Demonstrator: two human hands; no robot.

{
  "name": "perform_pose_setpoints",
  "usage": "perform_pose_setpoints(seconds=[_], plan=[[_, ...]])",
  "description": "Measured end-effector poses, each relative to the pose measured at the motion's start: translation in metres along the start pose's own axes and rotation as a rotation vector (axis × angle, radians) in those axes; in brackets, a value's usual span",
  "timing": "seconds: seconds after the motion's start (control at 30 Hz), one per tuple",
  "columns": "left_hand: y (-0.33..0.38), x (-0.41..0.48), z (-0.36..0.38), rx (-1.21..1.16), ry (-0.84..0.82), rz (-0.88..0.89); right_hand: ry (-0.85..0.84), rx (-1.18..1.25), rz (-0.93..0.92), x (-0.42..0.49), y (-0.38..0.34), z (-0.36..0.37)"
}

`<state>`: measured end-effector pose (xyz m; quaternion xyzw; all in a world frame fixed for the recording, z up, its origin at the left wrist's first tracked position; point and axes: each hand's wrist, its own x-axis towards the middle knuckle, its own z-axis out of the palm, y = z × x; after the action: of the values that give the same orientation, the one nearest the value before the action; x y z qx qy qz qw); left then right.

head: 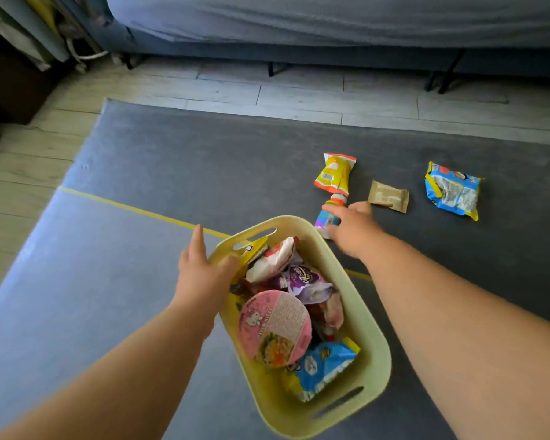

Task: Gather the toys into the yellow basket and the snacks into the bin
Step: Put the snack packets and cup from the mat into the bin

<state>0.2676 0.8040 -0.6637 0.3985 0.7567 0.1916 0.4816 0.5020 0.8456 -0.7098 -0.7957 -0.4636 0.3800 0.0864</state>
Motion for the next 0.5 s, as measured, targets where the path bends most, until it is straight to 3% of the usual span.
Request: perform_pose_setpoints(seconds=[0.07, 0.13, 0.33, 0.5], plan=[[0.014, 0.021, 0.001, 0.390, 0.035, 0.220, -0.020, 0.043, 0.061, 0.011, -0.001, 0.006], [0.030, 0.030, 0.008, 0.630, -0.018, 0.384, -0.021, 0.043, 0.099, 0.019, -0.004, 0.013], [0.064, 0.040, 0.033, 0.919, -0.228, 0.504, -0.048, 0.057, 0.020, 0.027, -0.002, 0.026], [0.060, 0.047, 0.032, 0.974, -0.214, 0.532, 0.001, 0.087, 0.036, 0.021, 0.006, 0.026]])
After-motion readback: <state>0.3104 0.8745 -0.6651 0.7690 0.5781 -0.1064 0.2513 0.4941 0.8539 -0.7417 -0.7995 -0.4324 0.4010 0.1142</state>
